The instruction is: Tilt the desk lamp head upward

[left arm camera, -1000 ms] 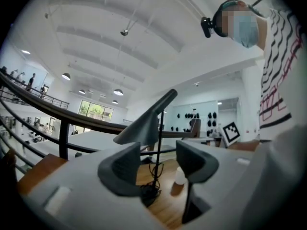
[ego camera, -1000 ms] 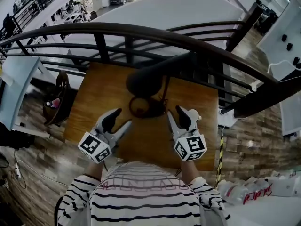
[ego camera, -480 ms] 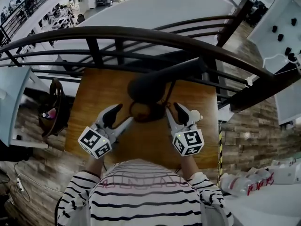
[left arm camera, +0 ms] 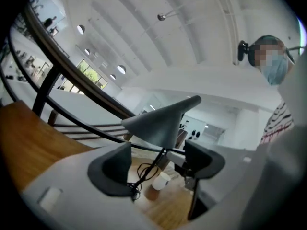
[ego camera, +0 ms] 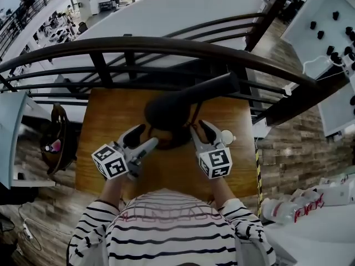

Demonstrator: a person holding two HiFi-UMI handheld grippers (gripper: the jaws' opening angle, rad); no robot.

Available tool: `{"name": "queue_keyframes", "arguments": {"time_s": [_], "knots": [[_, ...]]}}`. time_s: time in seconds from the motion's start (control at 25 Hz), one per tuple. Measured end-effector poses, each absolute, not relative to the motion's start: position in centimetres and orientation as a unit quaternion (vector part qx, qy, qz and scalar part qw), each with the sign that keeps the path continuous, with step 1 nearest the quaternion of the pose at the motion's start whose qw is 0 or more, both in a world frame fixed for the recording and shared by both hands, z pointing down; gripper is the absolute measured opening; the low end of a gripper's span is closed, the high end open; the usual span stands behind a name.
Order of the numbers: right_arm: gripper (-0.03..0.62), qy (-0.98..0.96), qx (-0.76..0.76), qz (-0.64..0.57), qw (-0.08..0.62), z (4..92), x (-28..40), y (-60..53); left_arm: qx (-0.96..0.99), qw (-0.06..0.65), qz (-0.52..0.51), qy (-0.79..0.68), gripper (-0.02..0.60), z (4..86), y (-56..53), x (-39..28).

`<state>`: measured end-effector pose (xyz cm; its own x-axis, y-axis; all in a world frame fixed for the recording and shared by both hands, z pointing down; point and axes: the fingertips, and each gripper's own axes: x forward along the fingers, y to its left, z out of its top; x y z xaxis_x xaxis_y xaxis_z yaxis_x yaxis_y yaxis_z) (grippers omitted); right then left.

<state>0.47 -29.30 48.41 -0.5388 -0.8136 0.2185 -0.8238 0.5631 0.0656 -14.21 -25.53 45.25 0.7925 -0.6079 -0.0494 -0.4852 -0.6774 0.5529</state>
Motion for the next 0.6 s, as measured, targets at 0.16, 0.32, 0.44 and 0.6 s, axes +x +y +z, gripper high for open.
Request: {"name": "queue_keyframes", "arguments": {"time_s": [0.16, 0.32, 0.44, 0.6], "knots": [[0.127, -0.877, 0.464, 0.017, 0.123, 49.3, -0.1, -30.2, 0.898, 0.305, -0.145, -0.284, 0.345, 45.9, -26.6, -14.1], [0.121, -0.876, 0.465, 0.02, 0.124, 49.6, -0.2, -31.4, 0.887, 0.334, -0.166, -0.271, 0.345, 46.2, -27.6, -13.7], [0.1, -0.876, 0.465, 0.024, 0.125, 49.9, -0.3, -32.0, 0.88, 0.348, -0.185, -0.263, 0.345, 46.0, -28.2, -13.7], [0.078, -0.88, 0.457, 0.02, 0.125, 49.9, -0.7, -32.1, 0.875, 0.363, -0.2, -0.252, 0.345, 45.9, -28.7, -13.8]]}}
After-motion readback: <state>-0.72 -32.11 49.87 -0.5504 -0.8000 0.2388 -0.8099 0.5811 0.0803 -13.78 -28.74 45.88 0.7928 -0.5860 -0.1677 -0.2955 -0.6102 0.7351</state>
